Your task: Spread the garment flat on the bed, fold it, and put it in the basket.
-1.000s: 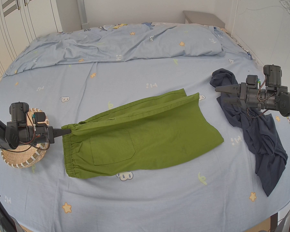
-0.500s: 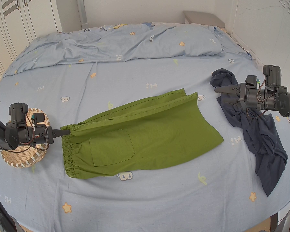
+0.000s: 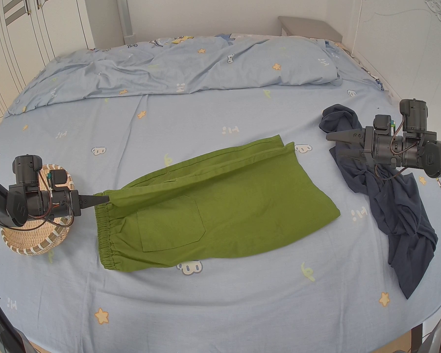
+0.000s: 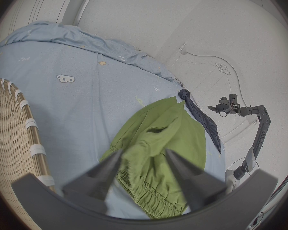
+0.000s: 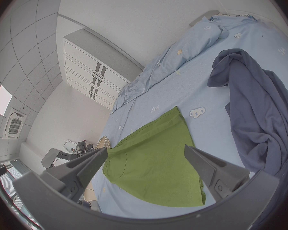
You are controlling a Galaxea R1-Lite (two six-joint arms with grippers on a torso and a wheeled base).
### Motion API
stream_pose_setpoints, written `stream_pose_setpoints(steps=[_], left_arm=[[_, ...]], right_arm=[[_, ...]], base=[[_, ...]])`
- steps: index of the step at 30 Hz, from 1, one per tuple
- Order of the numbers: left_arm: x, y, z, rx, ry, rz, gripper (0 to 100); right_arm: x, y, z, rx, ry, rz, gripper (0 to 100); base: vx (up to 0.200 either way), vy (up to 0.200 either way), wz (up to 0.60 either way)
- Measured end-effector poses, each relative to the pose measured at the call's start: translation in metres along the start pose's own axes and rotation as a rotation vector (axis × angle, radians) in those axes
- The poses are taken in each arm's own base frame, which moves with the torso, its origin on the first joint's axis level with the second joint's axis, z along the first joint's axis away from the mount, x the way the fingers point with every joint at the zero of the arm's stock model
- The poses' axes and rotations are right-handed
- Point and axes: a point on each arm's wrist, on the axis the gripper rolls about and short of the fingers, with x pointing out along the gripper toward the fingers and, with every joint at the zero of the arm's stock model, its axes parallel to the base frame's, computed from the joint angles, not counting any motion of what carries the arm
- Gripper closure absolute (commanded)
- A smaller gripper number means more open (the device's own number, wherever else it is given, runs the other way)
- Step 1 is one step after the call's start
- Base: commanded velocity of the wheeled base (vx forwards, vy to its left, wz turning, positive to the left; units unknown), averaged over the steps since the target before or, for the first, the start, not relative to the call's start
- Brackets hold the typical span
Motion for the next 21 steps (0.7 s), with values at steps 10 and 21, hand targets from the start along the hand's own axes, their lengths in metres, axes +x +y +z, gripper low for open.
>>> stream_pose_setpoints(steps=[10,21], left_arm=[[-0.007,-0.013,0.012,-0.030,-0.030,-0.003,0],[-0.024,-0.048,0.018,-0.386,-0.058,0.010,0]], right_arm=[[0.000,0.000,0.000,0.000,0.001,0.001,0],[-0.001,0.001,0.001,-0.001,-0.003,0.004,0]], base=[[0.000,0.000,0.00],[0.000,0.000,0.00]])
